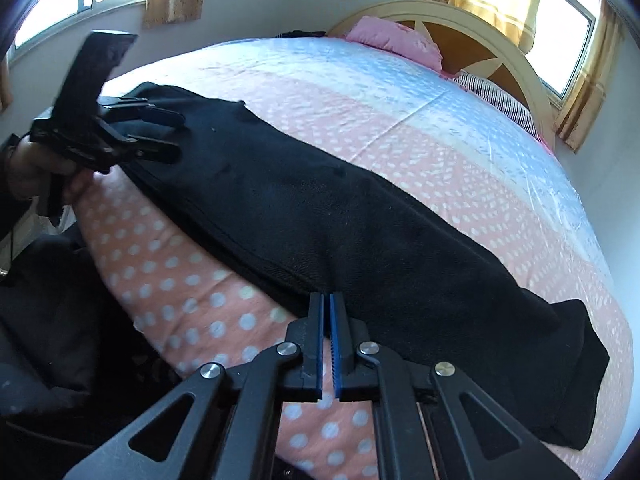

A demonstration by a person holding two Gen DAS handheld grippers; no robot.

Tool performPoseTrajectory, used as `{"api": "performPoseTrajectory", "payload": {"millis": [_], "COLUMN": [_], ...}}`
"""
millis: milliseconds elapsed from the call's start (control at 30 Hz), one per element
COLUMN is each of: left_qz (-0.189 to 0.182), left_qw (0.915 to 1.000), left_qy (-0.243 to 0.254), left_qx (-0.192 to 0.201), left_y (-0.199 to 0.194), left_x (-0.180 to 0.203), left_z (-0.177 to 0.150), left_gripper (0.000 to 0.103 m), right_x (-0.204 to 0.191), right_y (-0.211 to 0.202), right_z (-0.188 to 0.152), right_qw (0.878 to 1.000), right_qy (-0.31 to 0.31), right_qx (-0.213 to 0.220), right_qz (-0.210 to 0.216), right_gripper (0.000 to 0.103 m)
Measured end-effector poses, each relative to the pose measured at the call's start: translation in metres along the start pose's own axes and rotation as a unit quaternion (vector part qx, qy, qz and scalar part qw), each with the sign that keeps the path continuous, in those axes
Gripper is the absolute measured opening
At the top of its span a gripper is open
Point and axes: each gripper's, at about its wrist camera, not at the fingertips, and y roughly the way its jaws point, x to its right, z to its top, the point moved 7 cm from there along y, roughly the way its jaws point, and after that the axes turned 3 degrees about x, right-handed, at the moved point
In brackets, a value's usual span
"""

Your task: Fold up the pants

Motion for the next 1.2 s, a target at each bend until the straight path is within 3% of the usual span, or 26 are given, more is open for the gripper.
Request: {"api": "performPoseTrajectory", "payload": {"millis": [233, 300, 400, 533, 600, 667, 733, 767, 833, 1000, 1067, 1133, 1200], "left_qz": [-0.004, 0.001, 0.002, -0.013, -0.017, -0.017, -0.008, -0.005, -0.005, -0.005, -0.002, -0.001, 0.001], "left_qw": [1.0, 1.0, 0.9998, 0.9992, 0.9992, 0.9995, 0.9998, 0.9997, 0.9996, 0.9994, 0.9994, 0.9994, 0.9993], "left_qy": [0.0, 0.005, 0.009, 0.013, 0.02, 0.022, 0.02, 0.019, 0.018, 0.002, 0.007, 0.011, 0.014], "left_qx": [0.0, 0.001, 0.016, 0.036, 0.031, 0.018, -0.006, -0.016, -0.021, -0.034, -0.034, -0.034, -0.036], "left_y": [0.0, -0.001, -0.007, -0.008, 0.0, 0.01, 0.022, 0.026, 0.027, 0.031, 0.031, 0.033, 0.034], "left_x": [-0.001, 0.001, 0.006, 0.021, 0.028, 0.032, 0.032, 0.031, 0.03, 0.025, 0.026, 0.027, 0.028], "left_z": [0.001, 0.002, 0.011, 0.028, 0.03, 0.026, 0.019, 0.016, 0.017, 0.015, 0.014, 0.012, 0.013], "left_gripper": [0.091, 0.091, 0.091, 0.092, 0.093, 0.093, 0.093, 0.093, 0.093, 0.093, 0.093, 0.094, 0.094], "right_x": [0.008, 0.012, 0.026, 0.086, 0.129, 0.179, 0.221, 0.24, 0.268, 0.29, 0.286, 0.289, 0.287], "right_y": [0.02, 0.019, -0.002, -0.042, -0.06, -0.077, -0.092, -0.097, -0.099, -0.082, -0.072, -0.063, -0.06], "right_z": [-0.011, -0.011, -0.012, -0.031, -0.05, -0.077, -0.106, -0.121, -0.145, -0.177, -0.181, -0.189, -0.19], "right_qw": [1.0, 0.999, 0.997, 0.986, 0.972, 0.947, 0.915, 0.899, 0.873, 0.838, 0.833, 0.827, 0.826], "right_qy": [0.03, 0.038, 0.071, 0.156, 0.219, 0.3, 0.374, 0.407, 0.455, 0.529, 0.539, 0.551, 0.555], "right_qx": [-0.009, -0.009, 0.01, 0.044, 0.051, 0.055, 0.059, 0.061, 0.058, 0.037, 0.031, 0.022, 0.031], "right_qz": [0.006, 0.0, 0.006, -0.033, -0.062, -0.103, -0.141, -0.152, -0.164, -0.125, -0.117, -0.112, -0.092], "right_gripper": [0.005, 0.02, 0.025, 0.025, 0.025, 0.026, 0.043, 0.057, 0.058, 0.058, 0.058, 0.049, 0.024]}}
